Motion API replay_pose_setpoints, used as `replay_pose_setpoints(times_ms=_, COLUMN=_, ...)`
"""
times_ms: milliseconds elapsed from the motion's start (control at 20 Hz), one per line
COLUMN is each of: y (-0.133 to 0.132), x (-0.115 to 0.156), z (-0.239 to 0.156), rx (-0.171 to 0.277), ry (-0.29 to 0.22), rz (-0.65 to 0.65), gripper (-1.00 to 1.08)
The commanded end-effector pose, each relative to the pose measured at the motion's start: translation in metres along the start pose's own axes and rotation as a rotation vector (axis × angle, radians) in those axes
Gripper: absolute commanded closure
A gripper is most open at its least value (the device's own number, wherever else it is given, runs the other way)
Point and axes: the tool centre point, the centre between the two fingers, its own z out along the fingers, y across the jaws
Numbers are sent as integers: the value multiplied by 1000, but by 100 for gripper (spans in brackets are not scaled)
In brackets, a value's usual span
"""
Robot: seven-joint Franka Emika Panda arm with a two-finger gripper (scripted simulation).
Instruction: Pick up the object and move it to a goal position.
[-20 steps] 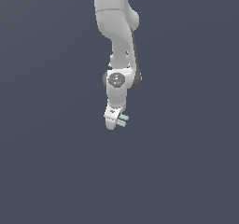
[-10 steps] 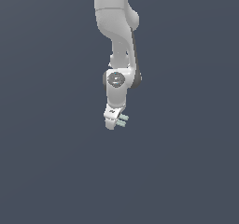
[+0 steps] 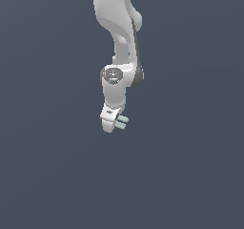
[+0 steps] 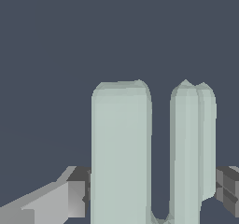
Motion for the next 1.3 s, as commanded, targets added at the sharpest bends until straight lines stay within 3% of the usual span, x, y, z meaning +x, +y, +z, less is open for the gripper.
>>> replay_pose_setpoints(times_ms=0, y=11, x=-3, z=-18, rx=0, ry=1, rz=0, gripper=108)
replay_pose_setpoints(times_ms=750, y=91, x=-27, z=-149, rx=1, ry=5, rz=-1, gripper=108)
replay_pose_setpoints(times_ms=1250, y=134, x=-40, z=-215, rx=1, ry=2, rz=1, gripper=108)
